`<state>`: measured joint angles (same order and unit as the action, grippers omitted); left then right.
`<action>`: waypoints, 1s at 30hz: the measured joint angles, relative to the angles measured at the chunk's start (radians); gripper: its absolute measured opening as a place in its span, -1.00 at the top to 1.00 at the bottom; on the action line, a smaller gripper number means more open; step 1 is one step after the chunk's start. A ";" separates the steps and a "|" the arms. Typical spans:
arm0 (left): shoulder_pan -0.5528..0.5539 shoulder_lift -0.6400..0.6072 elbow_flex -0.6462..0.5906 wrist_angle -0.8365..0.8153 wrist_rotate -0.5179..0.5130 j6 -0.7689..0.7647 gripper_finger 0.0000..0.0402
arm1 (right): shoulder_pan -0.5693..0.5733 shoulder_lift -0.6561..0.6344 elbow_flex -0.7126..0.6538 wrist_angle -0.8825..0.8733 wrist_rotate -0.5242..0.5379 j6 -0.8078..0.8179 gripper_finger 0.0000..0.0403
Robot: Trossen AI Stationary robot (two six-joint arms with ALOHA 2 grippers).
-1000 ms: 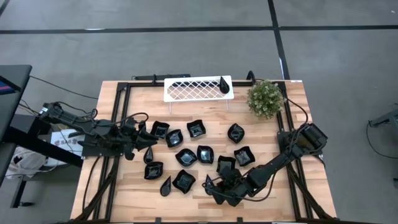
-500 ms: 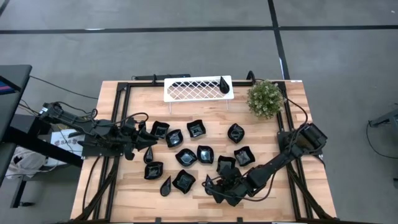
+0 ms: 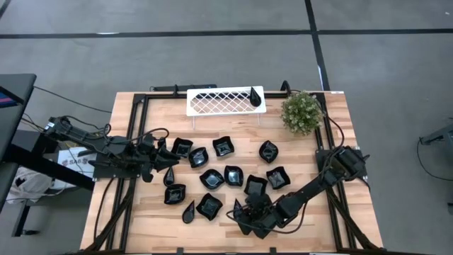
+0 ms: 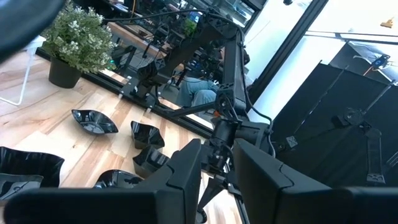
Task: Pick & Place Mini shaped plates
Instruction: Stack the black drop shaped plate on top of the black drop shaped plate on the shelf
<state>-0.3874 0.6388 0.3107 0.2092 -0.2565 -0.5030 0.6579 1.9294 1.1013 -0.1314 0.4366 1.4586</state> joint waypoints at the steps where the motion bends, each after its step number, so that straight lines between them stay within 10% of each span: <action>1: 0.000 0.000 0.000 0.000 0.000 0.000 0.52 | 0.000 0.003 0.005 0.000 0.000 0.000 0.29; 30: 0.000 0.000 0.000 0.000 0.000 -0.003 0.52 | 0.016 0.008 0.003 0.008 -0.017 0.035 0.70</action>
<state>-0.3874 0.6391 0.3107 0.2092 -0.2565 -0.5056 0.6743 1.9373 1.1046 -0.1231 0.4194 1.4940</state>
